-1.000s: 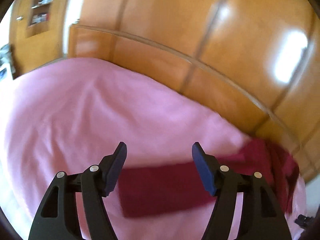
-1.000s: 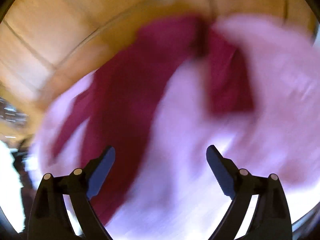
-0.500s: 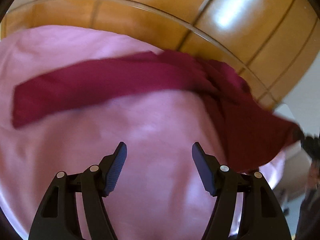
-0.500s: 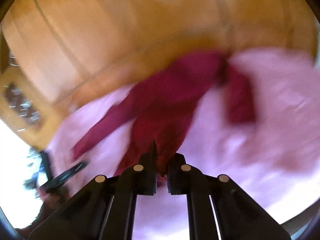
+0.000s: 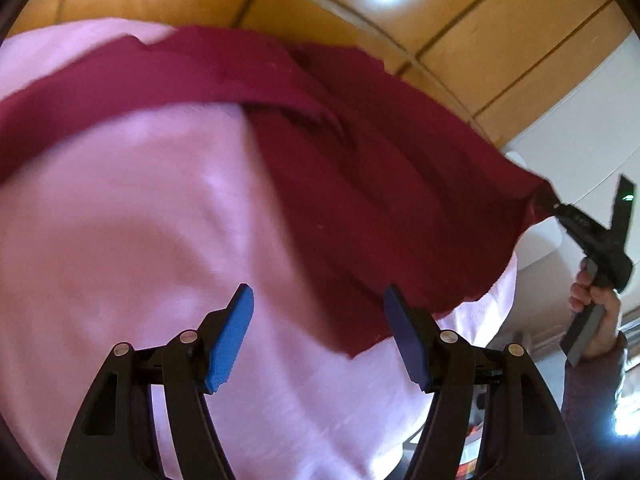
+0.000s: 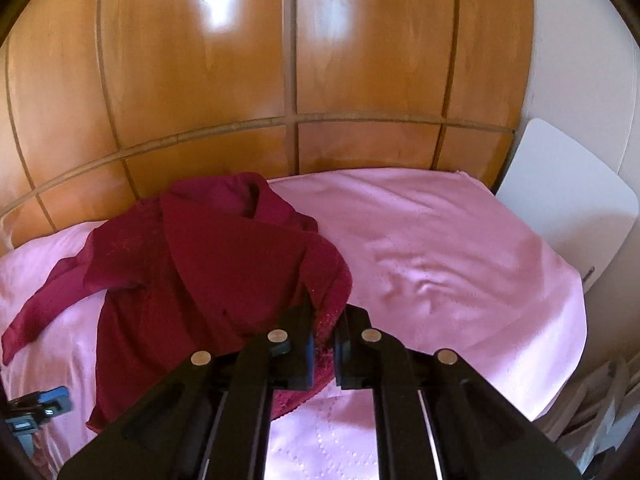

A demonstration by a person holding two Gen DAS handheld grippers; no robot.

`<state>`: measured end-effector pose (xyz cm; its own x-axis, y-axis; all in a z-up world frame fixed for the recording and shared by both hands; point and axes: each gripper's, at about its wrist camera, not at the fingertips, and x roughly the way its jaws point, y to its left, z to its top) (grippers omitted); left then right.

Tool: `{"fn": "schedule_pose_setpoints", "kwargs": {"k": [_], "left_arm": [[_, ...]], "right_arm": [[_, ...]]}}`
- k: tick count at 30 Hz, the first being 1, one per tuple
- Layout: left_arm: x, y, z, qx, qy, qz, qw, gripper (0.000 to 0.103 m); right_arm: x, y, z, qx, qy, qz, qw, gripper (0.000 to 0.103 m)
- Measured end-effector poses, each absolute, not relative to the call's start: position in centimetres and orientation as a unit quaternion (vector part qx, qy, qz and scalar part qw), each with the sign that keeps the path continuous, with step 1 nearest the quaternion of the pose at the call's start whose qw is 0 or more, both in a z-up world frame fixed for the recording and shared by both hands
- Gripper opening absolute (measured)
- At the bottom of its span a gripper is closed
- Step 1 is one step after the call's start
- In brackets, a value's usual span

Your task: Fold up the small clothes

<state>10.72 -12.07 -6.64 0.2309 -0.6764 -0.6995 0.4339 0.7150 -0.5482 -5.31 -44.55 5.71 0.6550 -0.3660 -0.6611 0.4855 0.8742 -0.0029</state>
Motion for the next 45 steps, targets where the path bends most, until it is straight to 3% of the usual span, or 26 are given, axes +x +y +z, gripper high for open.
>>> {"fn": "schedule_pose_setpoints", "kwargs": {"k": [4, 5, 6, 8, 14, 19, 26, 32, 34, 35, 36, 38, 40, 42, 44, 45], "left_arm": [[10.7, -16.1, -8.0, -0.125, 0.536, -0.373, 0.747, 0.066], [10.8, -16.9, -8.3, -0.118, 0.542, -0.369, 0.746, 0.056], [11.0, -17.5, -8.6, -0.112, 0.546, -0.362, 0.747, 0.028], [11.4, -17.3, -8.8, -0.109, 0.549, -0.351, 0.75, 0.014], [10.7, -8.2, -4.4, -0.136, 0.476, -0.346, 0.797, 0.012], [7.4, 0.5, -2.3, -0.111, 0.452, -0.316, 0.827, 0.012], [-0.6, 7.4, -5.3, -0.111, 0.489, -0.252, 0.828, 0.011], [-2.6, 6.2, -7.8, -0.109, 0.52, -0.258, 0.807, 0.01], [-1.5, 7.0, -7.6, -0.132, 0.517, -0.252, 0.807, 0.011], [-0.9, 7.9, -7.3, -0.147, 0.513, -0.25, 0.808, 0.012], [-0.1, 8.5, -6.9, -0.157, 0.508, -0.239, 0.812, 0.011], [2.1, 10.1, -5.8, -0.159, 0.49, -0.188, 0.836, 0.011], [3.7, 11.7, -5.0, -0.148, 0.475, -0.134, 0.857, 0.012], [5.4, 13.6, -4.5, -0.129, 0.457, -0.07, 0.877, 0.051], [7.2, 15.7, -4.1, -0.13, 0.437, -0.024, 0.889, 0.07], [8.6, 16.7, -4.1, -0.132, 0.429, -0.003, 0.893, 0.07]], "right_arm": [[-5.2, -46.1, 5.7, 0.097, 0.346, -0.228, 0.905, 0.006], [-5.3, -46.1, 5.8, 0.101, 0.347, -0.224, 0.905, 0.006], [-5.4, -46.1, 5.9, 0.102, 0.346, -0.222, 0.906, 0.006], [-5.9, -45.8, 6.6, 0.104, 0.343, -0.214, 0.909, 0.006], [-7.8, -44.1, 7.8, 0.119, 0.343, -0.152, 0.919, 0.006], [-9.3, -38.8, 5.1, 0.122, 0.401, -0.037, 0.907, 0.006], [-11.0, -30.8, -3.5, 0.087, 0.529, 0.066, 0.841, 0.006], [-13.0, -33.9, -7.2, 0.075, 0.598, 0.02, 0.798, 0.005], [-13.0, -34.0, -7.0, 0.072, 0.598, 0.023, 0.798, 0.006], [-12.8, -34.0, -6.6, 0.068, 0.594, 0.021, 0.802, 0.014], [-12.6, -33.9, -6.3, 0.062, 0.588, 0.019, 0.806, 0.032], [-11.8, -34.4, -4.4, 0.052, 0.563, 0.007, 0.824, 0.054], [-11.3, -34.5, -2.9, 0.033, 0.546, -0.01, 0.837, 0.06], [-10.4, -34.6, -1.1, 0.017, 0.514, -0.034, 0.857, 0.07], [-9.1, -34.4, -0.1, 0.015, 0.489, -0.043, 0.871, 0.075], [-8.2, -33.9, 0.5, 0.014, 0.472, -0.044, 0.88, 0.079]]}}
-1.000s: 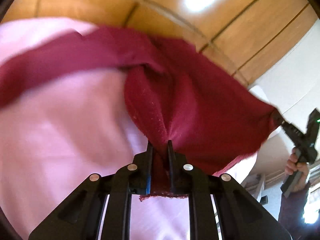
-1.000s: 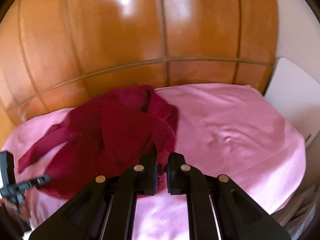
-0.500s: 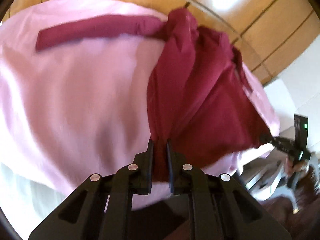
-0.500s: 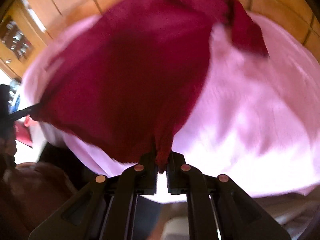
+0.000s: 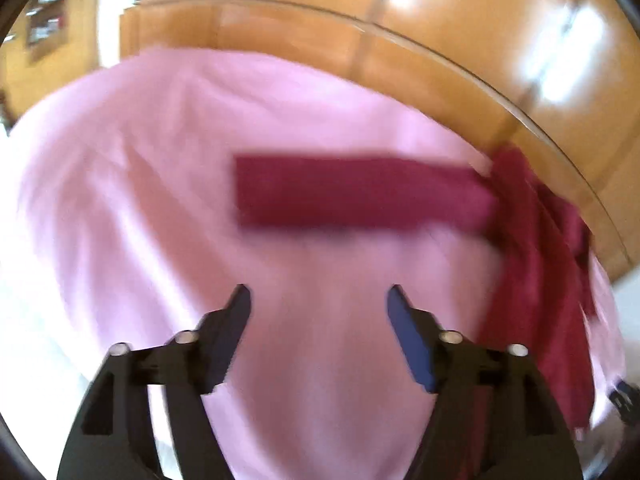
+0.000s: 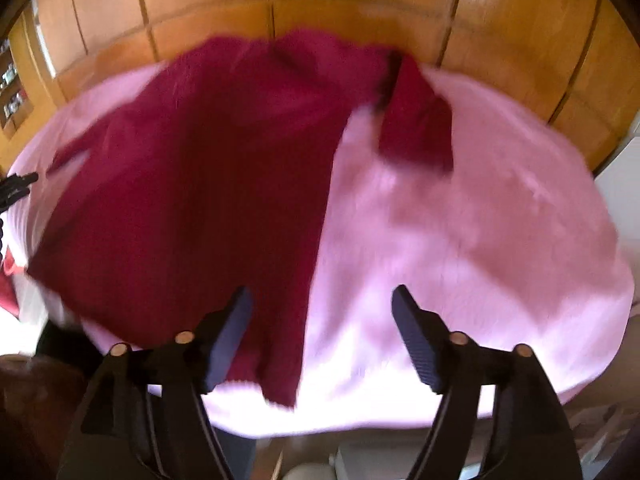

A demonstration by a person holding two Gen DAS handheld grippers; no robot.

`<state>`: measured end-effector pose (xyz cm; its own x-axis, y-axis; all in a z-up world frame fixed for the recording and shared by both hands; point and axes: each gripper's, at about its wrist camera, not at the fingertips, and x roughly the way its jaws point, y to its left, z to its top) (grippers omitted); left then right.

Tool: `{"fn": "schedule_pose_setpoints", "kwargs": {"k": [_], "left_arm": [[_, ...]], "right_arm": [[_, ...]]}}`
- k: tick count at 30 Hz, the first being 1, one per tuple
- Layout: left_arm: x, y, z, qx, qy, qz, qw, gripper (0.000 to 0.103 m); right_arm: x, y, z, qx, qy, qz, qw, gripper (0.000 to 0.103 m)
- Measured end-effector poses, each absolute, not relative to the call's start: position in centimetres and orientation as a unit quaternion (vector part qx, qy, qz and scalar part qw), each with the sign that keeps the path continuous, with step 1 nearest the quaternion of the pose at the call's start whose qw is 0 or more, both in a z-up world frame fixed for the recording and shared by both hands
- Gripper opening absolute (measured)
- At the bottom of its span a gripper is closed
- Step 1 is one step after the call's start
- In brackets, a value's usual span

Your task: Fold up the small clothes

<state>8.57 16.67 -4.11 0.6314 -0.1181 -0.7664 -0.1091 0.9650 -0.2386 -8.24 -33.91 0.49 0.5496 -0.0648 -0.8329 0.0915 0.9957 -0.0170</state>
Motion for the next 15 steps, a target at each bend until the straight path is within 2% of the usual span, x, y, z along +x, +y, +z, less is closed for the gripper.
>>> {"fn": "schedule_pose_setpoints", "kwargs": {"k": [3, 8, 9, 10, 11, 12, 15], "left_arm": [[11.8, 17.7, -4.7, -0.127, 0.437, 0.022, 0.89, 0.07], [16.3, 18.9, -7.3, -0.131, 0.469, 0.044, 0.872, 0.069], [16.9, 18.9, -7.7, -0.131, 0.468, 0.045, 0.873, 0.051], [17.4, 18.7, -8.0, -0.12, 0.467, 0.049, 0.875, 0.039], [17.7, 18.4, -8.0, -0.112, 0.465, 0.052, 0.876, 0.017], [18.0, 18.4, -8.0, -0.112, 0.463, 0.046, 0.878, 0.006], [18.2, 19.4, -6.7, -0.092, 0.437, 0.068, 0.892, 0.006]], "right_arm": [[-5.3, -32.4, 1.0, 0.036, 0.448, -0.018, 0.893, 0.083], [-0.9, -26.4, -1.3, 0.021, 0.448, 0.04, 0.893, 0.084], [0.0, -25.5, -1.7, 0.019, 0.449, 0.049, 0.892, 0.084], [0.2, -24.9, -2.2, 0.018, 0.449, 0.054, 0.892, 0.084], [1.0, -24.1, -2.6, 0.017, 0.45, 0.062, 0.891, 0.084], [1.4, -23.3, -3.2, 0.018, 0.45, 0.065, 0.89, 0.084], [2.7, -22.3, -4.5, 0.038, 0.456, 0.07, 0.886, 0.083]]}}
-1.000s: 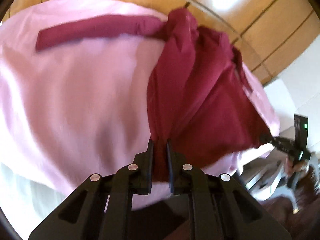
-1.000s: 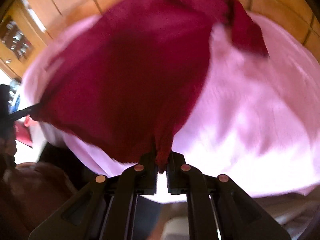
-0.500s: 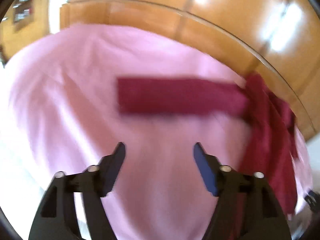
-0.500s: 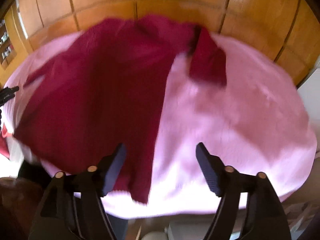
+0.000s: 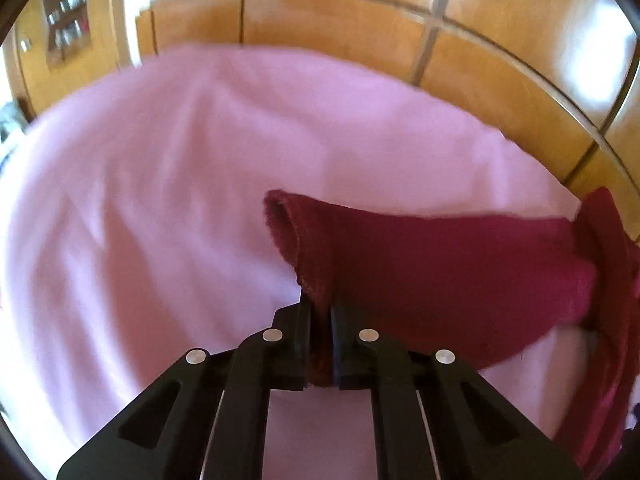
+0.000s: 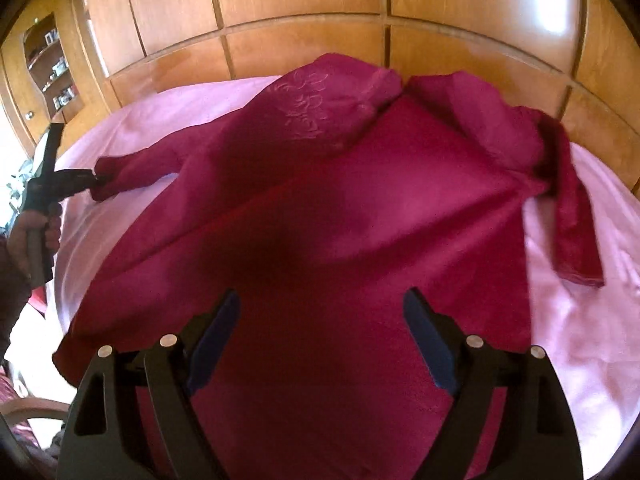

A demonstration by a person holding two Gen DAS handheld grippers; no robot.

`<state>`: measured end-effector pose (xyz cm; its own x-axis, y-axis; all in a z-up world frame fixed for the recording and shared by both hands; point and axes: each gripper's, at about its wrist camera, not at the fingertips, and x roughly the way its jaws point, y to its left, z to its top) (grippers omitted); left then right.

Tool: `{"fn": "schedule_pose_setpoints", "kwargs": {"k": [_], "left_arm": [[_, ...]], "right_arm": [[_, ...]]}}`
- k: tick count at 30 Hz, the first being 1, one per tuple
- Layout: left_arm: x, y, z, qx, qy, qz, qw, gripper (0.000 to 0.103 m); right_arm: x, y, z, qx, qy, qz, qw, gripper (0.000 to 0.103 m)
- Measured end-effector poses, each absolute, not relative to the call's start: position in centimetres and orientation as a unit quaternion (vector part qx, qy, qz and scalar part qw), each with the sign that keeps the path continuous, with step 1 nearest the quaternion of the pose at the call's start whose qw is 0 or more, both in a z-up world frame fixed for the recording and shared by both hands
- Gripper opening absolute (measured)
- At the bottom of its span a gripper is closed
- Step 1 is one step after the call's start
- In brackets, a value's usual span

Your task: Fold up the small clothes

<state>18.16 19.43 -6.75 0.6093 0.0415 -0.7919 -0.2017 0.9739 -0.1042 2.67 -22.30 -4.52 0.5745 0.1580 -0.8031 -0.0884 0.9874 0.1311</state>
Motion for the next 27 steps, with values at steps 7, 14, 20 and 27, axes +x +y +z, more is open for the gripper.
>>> {"fn": "schedule_pose_setpoints", "kwargs": {"k": [7, 14, 20, 27], "left_arm": [[19.6, 27.4, -2.0, -0.093, 0.372, 0.195, 0.903, 0.006], [23.4, 29.3, 0.6, -0.022, 0.341, 0.279, 0.897, 0.006], [25.1, 30.1, -0.2, -0.015, 0.359, 0.316, 0.878, 0.006], [19.8, 28.0, -1.2, -0.116, 0.398, 0.183, 0.892, 0.032]], "right_arm": [[3.8, -23.0, -6.8, 0.069, 0.47, 0.054, 0.878, 0.084], [3.8, -21.8, -8.5, 0.04, 0.435, 0.028, 0.899, 0.096], [3.5, -22.0, -8.4, 0.046, 0.431, 0.031, 0.9, 0.096], [3.3, -22.3, -7.7, 0.057, 0.442, 0.042, 0.894, 0.097]]}}
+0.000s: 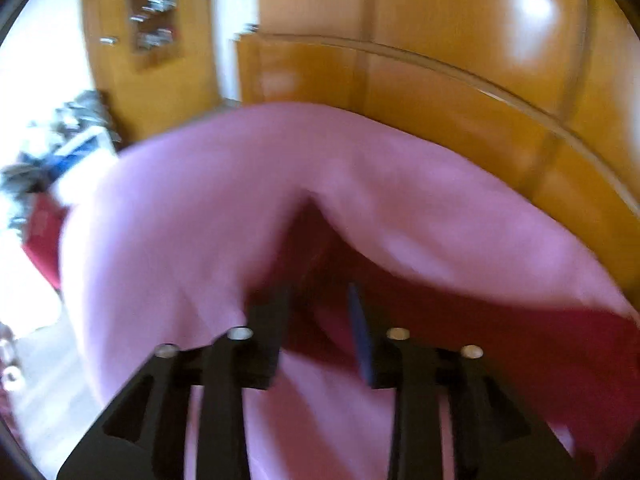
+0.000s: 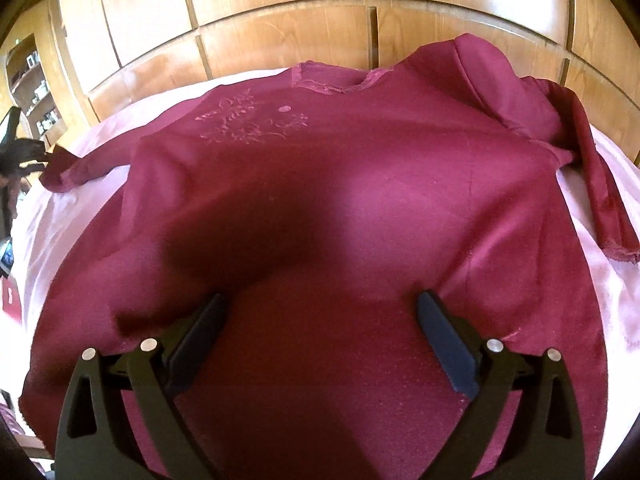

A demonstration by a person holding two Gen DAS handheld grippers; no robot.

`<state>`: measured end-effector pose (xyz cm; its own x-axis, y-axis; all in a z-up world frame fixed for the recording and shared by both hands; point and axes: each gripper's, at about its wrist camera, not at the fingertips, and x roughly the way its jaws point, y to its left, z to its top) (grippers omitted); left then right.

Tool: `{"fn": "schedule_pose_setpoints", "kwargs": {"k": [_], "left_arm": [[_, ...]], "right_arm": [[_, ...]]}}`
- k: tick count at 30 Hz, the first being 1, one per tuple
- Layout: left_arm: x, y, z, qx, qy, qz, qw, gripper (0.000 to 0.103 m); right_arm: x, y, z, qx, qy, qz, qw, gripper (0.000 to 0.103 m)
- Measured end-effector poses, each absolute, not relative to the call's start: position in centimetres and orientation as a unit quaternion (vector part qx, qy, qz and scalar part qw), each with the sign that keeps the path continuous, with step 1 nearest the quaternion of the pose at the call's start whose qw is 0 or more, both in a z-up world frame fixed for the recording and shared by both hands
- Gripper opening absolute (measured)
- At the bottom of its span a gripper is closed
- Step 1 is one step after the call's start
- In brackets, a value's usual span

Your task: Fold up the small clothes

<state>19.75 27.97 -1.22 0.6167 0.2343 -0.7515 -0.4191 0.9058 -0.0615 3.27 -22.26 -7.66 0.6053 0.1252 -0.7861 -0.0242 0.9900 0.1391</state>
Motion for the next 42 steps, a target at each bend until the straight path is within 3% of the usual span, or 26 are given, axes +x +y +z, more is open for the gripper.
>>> {"fn": "schedule_pose_setpoints", "kwargs": {"k": [9, 10, 12, 13, 17, 20, 21, 22, 23, 27, 30, 36, 40, 42], "left_arm": [[7.2, 13.9, -3.3, -0.113, 0.468, -0.225, 0.847, 0.032], [5.6, 12.5, -3.8, -0.117, 0.476, -0.267, 0.83, 0.035], [3.4, 10.8, -4.3, -0.108, 0.485, -0.302, 0.813, 0.062], [2.2, 10.2, -4.6, -0.1, 0.486, -0.314, 0.81, 0.063], [-1.2, 8.1, -5.9, -0.08, 0.505, -0.349, 0.785, 0.062], [-2.0, 7.0, -8.1, -0.067, 0.529, -0.347, 0.772, 0.022], [-2.0, 7.0, -8.1, -0.07, 0.528, -0.345, 0.773, 0.016], [-1.9, 7.0, -7.7, -0.078, 0.522, -0.349, 0.774, 0.016], [-1.6, 7.0, -7.3, -0.083, 0.516, -0.351, 0.777, 0.014], [-1.4, 8.8, -2.6, -0.154, 0.466, -0.394, 0.777, 0.013], [-2.3, 10.1, -2.2, -0.2, 0.463, -0.401, 0.765, 0.012], [-2.2, 9.6, -7.9, -0.156, 0.556, -0.337, 0.743, 0.013], [-0.7, 11.5, -6.6, -0.163, 0.521, -0.275, 0.791, 0.013], [0.2, 10.7, -4.8, -0.143, 0.491, -0.27, 0.816, 0.013]], "right_arm": [[-2.3, -31.0, -4.9, 0.086, 0.436, -0.061, 0.894, 0.096], [-3.3, -32.4, -5.1, 0.093, 0.443, -0.077, 0.888, 0.096], [-4.9, -34.4, -5.9, 0.111, 0.463, -0.087, 0.875, 0.095], [-5.6, -34.8, -6.3, 0.116, 0.472, -0.088, 0.869, 0.093], [-8.6, -34.5, -7.1, 0.112, 0.489, -0.058, 0.863, 0.065], [-9.1, -33.3, -6.7, 0.093, 0.493, -0.037, 0.864, 0.038], [-9.1, -32.9, -6.4, 0.085, 0.496, -0.027, 0.864, 0.021], [-8.9, -32.6, -6.4, 0.083, 0.5, -0.017, 0.862, 0.011], [-9.0, -32.2, -5.6, 0.075, 0.498, -0.008, 0.864, 0.007], [-10.4, -33.2, -1.5, 0.109, 0.462, 0.032, 0.879, 0.007], [-11.7, -34.6, 0.2, 0.136, 0.45, 0.044, 0.881, 0.007], [-12.4, -36.2, -4.9, 0.125, 0.522, 0.0, 0.844, 0.007], [-12.2, -36.0, -6.8, 0.127, 0.536, -0.013, 0.834, 0.007], [-11.6, -36.1, -6.4, 0.125, 0.53, -0.016, 0.839, 0.018]]}}
